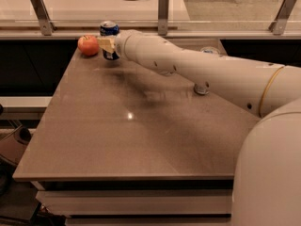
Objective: Move pepsi can near apple
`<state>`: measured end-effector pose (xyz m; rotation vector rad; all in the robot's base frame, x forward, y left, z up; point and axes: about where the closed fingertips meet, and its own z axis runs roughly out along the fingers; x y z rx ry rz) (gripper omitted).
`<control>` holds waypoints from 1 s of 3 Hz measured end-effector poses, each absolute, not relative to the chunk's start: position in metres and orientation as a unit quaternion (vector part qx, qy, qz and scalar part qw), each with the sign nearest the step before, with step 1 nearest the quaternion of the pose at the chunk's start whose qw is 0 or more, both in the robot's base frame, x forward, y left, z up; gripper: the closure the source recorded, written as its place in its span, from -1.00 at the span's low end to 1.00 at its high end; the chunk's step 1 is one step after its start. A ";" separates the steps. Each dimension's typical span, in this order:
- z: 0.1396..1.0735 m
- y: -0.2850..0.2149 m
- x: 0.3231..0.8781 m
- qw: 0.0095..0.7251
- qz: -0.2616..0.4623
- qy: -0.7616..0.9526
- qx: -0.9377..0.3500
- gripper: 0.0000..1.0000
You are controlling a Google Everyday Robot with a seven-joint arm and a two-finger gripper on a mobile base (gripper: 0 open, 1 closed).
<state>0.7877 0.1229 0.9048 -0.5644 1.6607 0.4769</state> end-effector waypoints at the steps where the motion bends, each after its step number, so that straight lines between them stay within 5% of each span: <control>1: 0.893 0.114 0.802 0.612 0.218 0.724 -0.232 1.00; 3: 0.873 0.106 0.826 0.601 0.223 0.733 -0.227 1.00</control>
Offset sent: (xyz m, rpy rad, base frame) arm 0.0501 -0.0246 -0.0438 0.0344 0.0640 -0.0132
